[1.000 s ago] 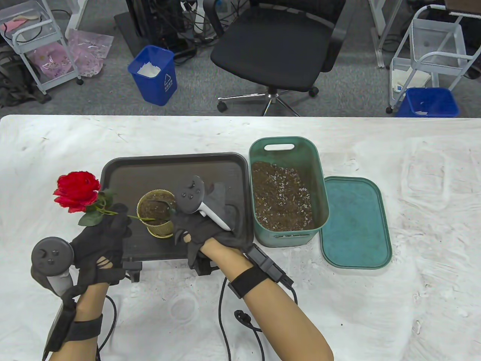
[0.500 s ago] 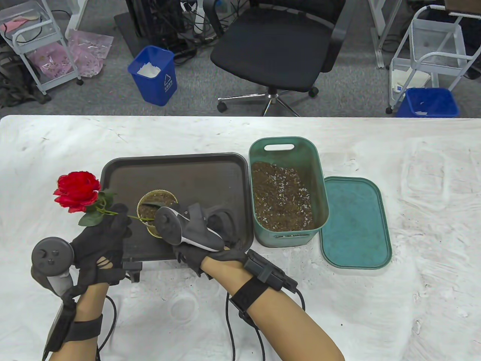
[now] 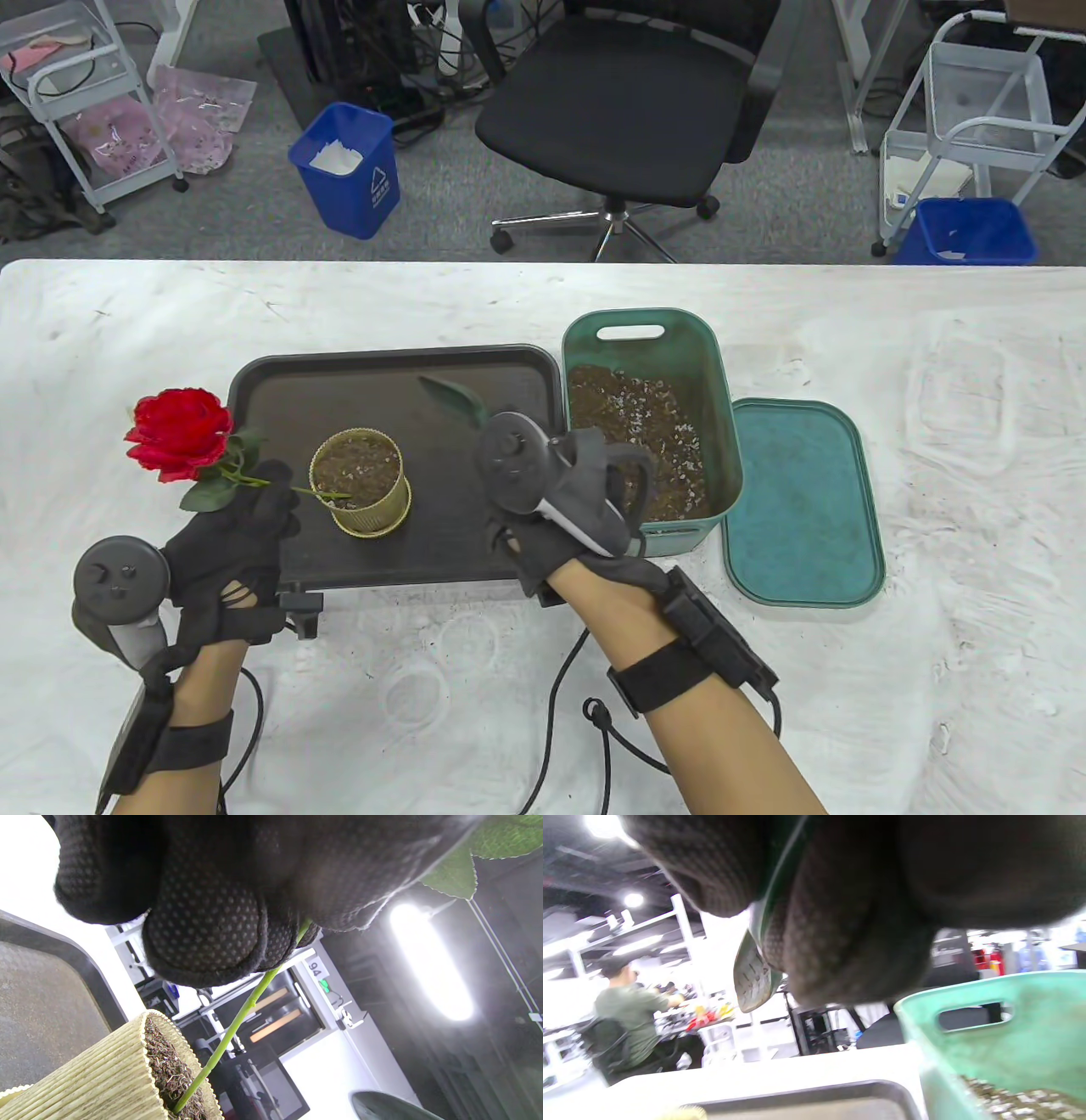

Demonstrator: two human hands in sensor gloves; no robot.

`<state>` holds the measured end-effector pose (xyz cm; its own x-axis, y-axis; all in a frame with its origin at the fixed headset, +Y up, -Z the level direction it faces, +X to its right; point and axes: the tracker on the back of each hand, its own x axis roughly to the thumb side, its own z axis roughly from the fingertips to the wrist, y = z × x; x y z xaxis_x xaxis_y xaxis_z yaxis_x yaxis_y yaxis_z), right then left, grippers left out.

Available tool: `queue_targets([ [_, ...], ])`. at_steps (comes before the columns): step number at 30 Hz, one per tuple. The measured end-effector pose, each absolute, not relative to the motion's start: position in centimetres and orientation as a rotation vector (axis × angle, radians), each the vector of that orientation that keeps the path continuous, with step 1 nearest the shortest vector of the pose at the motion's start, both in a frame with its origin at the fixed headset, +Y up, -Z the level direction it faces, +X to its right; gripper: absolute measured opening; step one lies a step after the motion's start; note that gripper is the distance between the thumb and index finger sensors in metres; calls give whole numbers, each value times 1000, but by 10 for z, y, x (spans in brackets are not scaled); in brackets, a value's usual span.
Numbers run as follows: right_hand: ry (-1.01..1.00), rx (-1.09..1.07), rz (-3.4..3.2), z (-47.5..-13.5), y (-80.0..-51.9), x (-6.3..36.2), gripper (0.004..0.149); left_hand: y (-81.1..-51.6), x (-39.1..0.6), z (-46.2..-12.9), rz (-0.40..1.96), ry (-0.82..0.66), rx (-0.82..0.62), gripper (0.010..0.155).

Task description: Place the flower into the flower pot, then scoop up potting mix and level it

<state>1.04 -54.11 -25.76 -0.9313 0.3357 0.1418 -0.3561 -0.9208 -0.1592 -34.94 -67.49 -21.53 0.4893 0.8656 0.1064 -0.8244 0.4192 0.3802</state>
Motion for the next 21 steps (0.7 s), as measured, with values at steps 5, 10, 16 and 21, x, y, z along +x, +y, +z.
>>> queue_targets([
  [5,-274,-138,2689,-274,-528,74,51,-675,-349,-215,1056,111,414,43],
  [10,-220,-389,2626,-290,-534,125,51,-676,-348,-215,1060,111,412,43],
  [16,120,-554,2635,-321,-570,150,51,-676,-348,-215,1056,125,417,43],
  [21,384,-580,2640,-353,-604,142,52,-675,-349,-214,1055,137,420,43],
])
